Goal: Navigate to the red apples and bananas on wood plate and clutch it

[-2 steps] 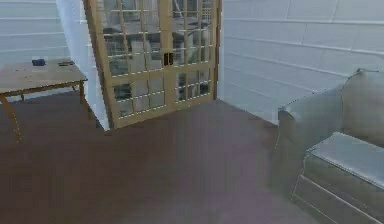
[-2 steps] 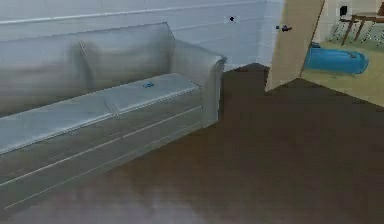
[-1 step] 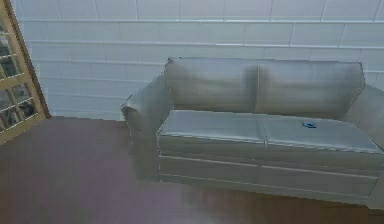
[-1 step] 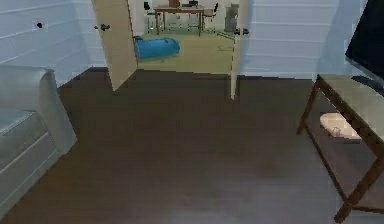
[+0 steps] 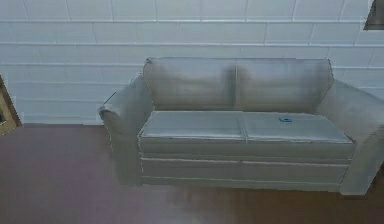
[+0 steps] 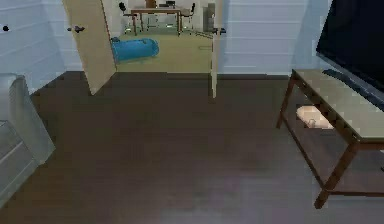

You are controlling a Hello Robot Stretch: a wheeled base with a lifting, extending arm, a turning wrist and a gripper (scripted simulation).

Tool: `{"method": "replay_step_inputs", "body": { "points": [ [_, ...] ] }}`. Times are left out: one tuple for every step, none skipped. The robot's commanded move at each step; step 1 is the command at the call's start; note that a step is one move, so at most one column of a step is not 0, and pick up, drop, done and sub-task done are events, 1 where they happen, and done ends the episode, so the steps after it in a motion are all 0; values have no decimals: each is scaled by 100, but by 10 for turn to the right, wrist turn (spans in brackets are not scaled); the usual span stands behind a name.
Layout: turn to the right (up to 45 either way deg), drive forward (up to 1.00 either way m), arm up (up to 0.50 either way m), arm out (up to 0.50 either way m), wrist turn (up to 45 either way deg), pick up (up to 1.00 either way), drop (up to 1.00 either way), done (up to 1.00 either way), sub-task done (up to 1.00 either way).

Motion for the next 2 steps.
{"method": "replay_step_inputs", "body": {
  "points": [
    [0,5,0,0,0,0,0,0,0],
    [-450,0,0,0,0,0,0,0,0]
  ]
}}
